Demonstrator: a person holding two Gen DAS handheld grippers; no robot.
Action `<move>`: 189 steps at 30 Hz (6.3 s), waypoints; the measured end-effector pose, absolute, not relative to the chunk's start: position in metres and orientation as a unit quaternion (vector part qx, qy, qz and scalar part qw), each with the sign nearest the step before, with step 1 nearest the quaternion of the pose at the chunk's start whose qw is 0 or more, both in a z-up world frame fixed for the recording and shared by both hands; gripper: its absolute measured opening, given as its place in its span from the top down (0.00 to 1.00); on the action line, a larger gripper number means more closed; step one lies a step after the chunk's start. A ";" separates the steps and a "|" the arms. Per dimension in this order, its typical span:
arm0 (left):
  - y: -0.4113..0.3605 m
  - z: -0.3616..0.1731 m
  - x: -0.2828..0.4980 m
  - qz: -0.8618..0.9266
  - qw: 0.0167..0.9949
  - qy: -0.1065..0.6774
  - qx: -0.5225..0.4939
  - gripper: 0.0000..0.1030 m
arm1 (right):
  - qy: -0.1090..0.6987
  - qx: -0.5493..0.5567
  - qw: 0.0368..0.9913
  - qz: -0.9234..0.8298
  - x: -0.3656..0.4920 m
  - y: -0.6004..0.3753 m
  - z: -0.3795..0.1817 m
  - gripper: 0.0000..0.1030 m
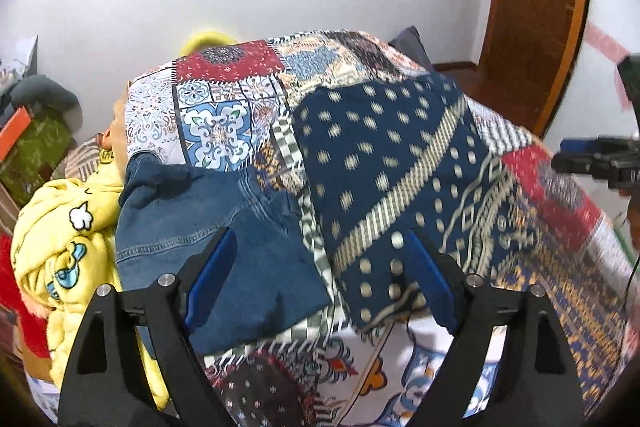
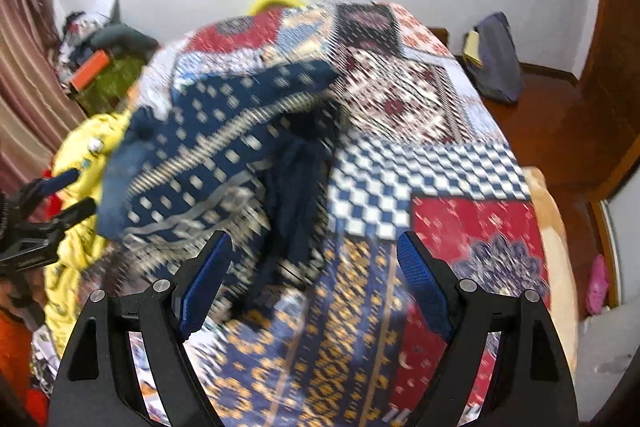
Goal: Fold large clothes
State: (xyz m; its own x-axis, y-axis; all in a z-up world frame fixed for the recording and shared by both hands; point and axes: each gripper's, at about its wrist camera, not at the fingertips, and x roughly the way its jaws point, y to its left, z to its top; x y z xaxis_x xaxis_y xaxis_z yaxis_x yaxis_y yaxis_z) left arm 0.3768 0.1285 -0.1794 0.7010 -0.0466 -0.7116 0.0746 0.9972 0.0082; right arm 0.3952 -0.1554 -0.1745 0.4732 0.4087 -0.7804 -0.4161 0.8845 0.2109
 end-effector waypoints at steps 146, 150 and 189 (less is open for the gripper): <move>0.166 0.006 0.066 0.104 0.994 0.039 -0.017 0.01 | 0.085 0.004 0.951 0.296 0.153 -0.012 -0.001 0.00; 0.165 0.004 0.069 0.103 0.994 0.041 -0.017 0.01 | 0.086 -0.003 0.952 0.295 0.151 -0.011 -0.002 0.00; 0.174 -0.005 0.088 0.089 0.994 0.056 -0.020 0.00 | 0.099 0.009 0.953 0.286 0.154 -0.019 0.004 0.00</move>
State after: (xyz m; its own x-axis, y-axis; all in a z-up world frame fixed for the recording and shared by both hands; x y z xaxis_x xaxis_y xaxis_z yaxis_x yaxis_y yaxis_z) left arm 0.0885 0.1744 -0.0050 0.9778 0.1756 -0.1143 -0.1801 0.9832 -0.0299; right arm 0.1544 -0.0192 0.0038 0.8172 0.5462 -0.1839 -0.5425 0.8367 0.0747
